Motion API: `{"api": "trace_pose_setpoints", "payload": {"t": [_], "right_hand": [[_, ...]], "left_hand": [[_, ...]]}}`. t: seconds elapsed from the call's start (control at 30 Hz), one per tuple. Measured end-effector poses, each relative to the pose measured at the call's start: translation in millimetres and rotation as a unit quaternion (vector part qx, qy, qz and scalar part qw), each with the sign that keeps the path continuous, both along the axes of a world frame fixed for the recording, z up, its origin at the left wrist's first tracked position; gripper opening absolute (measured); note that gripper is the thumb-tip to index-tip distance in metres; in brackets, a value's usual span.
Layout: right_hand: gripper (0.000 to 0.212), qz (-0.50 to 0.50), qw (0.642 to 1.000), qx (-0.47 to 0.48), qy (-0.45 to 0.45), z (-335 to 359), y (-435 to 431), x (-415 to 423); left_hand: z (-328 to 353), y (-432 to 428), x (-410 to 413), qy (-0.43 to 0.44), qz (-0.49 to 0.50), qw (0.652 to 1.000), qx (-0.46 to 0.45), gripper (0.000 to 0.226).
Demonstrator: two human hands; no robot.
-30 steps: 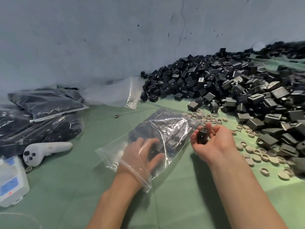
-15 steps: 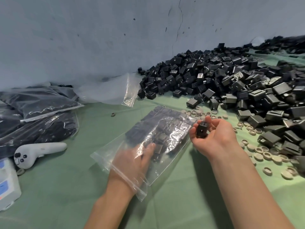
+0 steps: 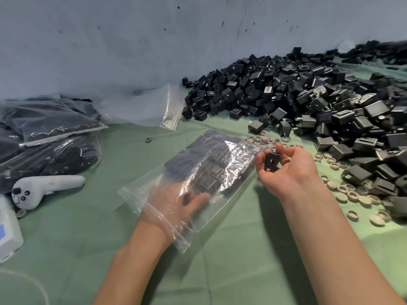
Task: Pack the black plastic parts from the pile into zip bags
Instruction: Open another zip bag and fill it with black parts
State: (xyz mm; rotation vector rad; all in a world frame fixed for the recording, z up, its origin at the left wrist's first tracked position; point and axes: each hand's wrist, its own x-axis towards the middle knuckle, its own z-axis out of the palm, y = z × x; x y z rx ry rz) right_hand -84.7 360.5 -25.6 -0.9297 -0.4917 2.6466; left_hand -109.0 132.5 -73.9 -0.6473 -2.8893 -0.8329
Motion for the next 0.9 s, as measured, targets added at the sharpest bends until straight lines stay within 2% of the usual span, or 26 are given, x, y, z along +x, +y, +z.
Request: {"api": "trace_pose_setpoints", "payload": {"t": [0.07,0.13,0.2,0.23,0.3,0.37,0.47,0.57,0.67,0.73,0.83,0.9], "right_hand": [[0.010,-0.002,1.000,-0.001,0.003,0,-1,-1],[0.002,-0.004,1.000,-0.004,0.007,0,-2,-2],[0.003,-0.010,1.000,-0.012,0.011,0,-3,-2],[0.005,-0.016,1.000,-0.017,0.012,0,-3,-3],[0.012,-0.030,0.999,-0.032,0.009,2,1,-5],[0.015,-0.044,0.997,-0.061,0.015,3,6,-8],[0.014,-0.024,0.995,-0.087,0.040,1,14,-9],[0.021,-0.003,0.995,-0.095,0.044,-2,23,-9],[0.022,-0.009,0.994,-0.098,0.040,-1,34,-11],[0.022,-0.014,0.994,-0.104,0.038,-2,42,-12],[0.020,-0.018,0.993,-0.111,0.038,-4,49,-14],[0.019,-0.012,0.992,-0.122,0.039,-6,51,-15]], "left_hand": [[4,-15,7,-0.039,-0.011,0.999,0.013,0.039],[9,-42,16,-0.051,0.020,0.998,0.008,0.028],[17,-68,25,0.010,0.111,0.994,-0.016,0.013],[22,-76,31,0.046,0.166,0.985,0.002,0.011],[37,-65,42,0.086,0.232,0.965,0.093,0.027],[59,-32,50,0.125,0.190,0.965,0.131,0.039],[90,30,38,0.185,0.051,0.974,0.124,0.033],[103,99,-11,0.125,-0.058,0.986,0.089,0.014],[86,169,-69,0.032,-0.085,0.995,-0.052,0.045],[67,205,-100,0.003,-0.095,0.989,-0.110,0.057],[39,235,-138,-0.018,-0.099,0.985,-0.139,0.061],[27,245,-151,-0.003,-0.094,0.982,-0.163,0.059]]}}
